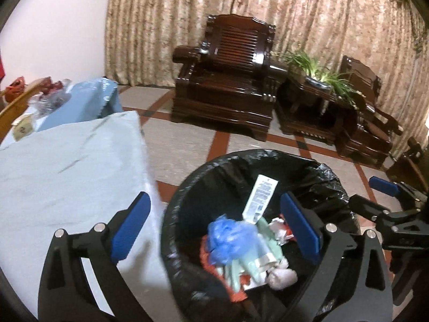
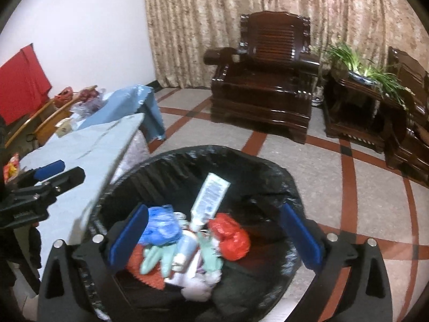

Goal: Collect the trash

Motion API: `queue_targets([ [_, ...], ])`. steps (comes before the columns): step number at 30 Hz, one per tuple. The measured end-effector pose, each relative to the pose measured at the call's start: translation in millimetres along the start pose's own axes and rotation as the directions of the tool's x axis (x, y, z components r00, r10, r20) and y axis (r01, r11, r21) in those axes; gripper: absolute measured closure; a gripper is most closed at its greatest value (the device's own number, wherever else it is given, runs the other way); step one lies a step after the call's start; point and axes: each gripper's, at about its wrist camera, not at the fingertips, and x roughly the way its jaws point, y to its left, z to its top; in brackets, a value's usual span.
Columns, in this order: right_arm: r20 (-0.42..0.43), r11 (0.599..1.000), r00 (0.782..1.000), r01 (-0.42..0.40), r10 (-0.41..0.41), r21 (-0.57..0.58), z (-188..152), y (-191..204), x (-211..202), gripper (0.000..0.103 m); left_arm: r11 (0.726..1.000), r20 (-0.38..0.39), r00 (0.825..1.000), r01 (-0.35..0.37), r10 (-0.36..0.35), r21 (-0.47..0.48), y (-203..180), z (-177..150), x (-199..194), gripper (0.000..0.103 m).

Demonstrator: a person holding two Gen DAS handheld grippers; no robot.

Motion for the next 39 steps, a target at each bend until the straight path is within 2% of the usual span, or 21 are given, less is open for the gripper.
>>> queue_targets([
  [7, 0.034, 0.997, 0.998, -0.060, 0.062, -0.049, 0.7, 34.5, -30.4, 0.006, 0.994, 0.017, 0.994, -0.108, 0.108, -0.029, 18.4, -11.4, -47.2, 0.007],
  [16, 0.071, 0.992, 0.993, -0.086, 0.093, -0.094, 5.7, 69.3, -58.6, 0.006, 0.981, 0.047, 0.983, -0.171, 0.176, -0.093, 37.0, -26.0, -98.8, 0.007],
  [27, 0.111, 0.989, 0.988, -0.089, 0.103, -0.119, -0.1, 88.7, -85.6, 0.006, 0.976, 0.126, 0.972, -0.186, 0.199, -0.111, 36.5, -35.9, -149.4, 0.007],
  [39, 0.147, 0.982, 0.983, -0.086, 0.112, -0.169, -4.6, 102.9, -105.2, 0.006, 0.973, 0.174, 0.960, -0.207, 0.221, -0.098, 31.4, -40.5, -172.8, 0.007],
])
